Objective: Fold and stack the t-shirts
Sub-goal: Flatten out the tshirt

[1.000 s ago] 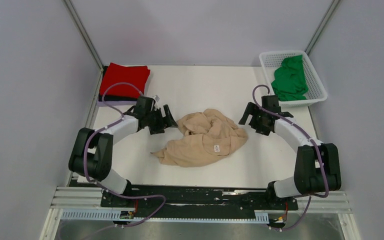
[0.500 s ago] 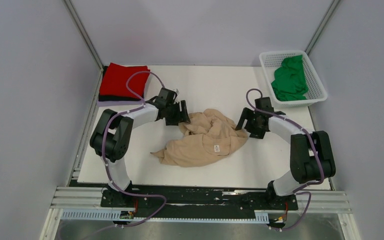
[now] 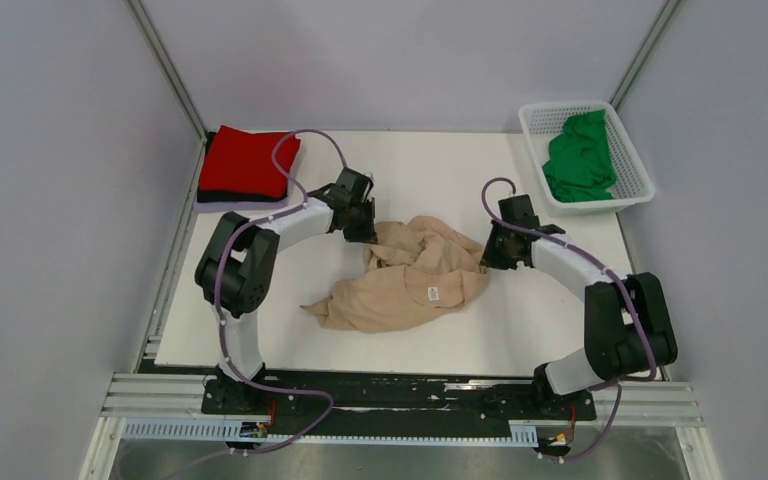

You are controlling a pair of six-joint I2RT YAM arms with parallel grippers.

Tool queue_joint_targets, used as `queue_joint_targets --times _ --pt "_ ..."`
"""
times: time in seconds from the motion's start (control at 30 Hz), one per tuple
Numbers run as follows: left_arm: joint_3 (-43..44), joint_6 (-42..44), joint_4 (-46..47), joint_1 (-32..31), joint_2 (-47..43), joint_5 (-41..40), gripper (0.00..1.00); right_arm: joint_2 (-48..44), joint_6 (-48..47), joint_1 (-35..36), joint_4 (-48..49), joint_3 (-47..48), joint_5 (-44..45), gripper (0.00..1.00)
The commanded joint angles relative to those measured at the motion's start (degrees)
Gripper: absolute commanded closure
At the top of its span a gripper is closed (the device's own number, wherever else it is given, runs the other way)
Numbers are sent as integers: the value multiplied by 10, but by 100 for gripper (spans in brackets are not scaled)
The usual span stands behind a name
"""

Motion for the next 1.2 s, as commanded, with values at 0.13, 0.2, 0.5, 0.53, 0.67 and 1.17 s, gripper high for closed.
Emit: queue_joint_targets --times 0.13,0.2,0.5,0.53,0.67,1.17 --pt "43 87 -22 0 -230 -131 100 -212 -63 0 52 71 72 100" --pt "48 109 -10 0 -285 -136 100 -262 -72 0 66 86 54 100" --pt "101 180 40 0 -511 -99 100 -402 -103 0 112 208 -72 100" --pt "111 188 42 0 -523 -98 100 -412 -106 0 114 223 -82 100" --pt "129 211 44 0 -585 -105 100 -445 -128 0 126 270 -108 100" --pt "11 131 -34 0 -680 -510 100 -466 -150 -1 93 225 108 100"
